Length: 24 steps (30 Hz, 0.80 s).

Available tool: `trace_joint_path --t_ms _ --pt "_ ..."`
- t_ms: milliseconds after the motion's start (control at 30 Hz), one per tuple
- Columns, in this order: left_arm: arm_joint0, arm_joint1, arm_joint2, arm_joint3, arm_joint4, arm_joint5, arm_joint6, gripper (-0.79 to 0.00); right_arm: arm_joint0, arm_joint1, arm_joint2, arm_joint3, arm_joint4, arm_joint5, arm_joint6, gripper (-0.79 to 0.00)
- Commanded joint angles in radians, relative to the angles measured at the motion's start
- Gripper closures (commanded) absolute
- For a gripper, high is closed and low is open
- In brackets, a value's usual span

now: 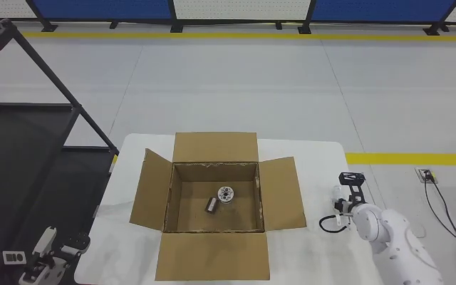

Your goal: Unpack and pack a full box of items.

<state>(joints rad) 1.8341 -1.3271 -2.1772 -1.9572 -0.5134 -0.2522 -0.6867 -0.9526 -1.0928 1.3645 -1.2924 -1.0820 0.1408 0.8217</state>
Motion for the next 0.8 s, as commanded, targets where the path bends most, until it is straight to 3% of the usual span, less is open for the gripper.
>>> trace_joint_path --t_ms 0,767 --pt "0.0 0.0 0.0 0.0 0.0 0.0 0.0 -0.785 0.009 -0.002 -0.007 0.009 -0.004 0.003 0.005 -0.372" --pt "0.0 0.0 0.0 0.0 0.0 0.0 0.0 -0.785 0.111 -0.025 -0.068 0.132 -0.029 0.014 0.051 -0.379"
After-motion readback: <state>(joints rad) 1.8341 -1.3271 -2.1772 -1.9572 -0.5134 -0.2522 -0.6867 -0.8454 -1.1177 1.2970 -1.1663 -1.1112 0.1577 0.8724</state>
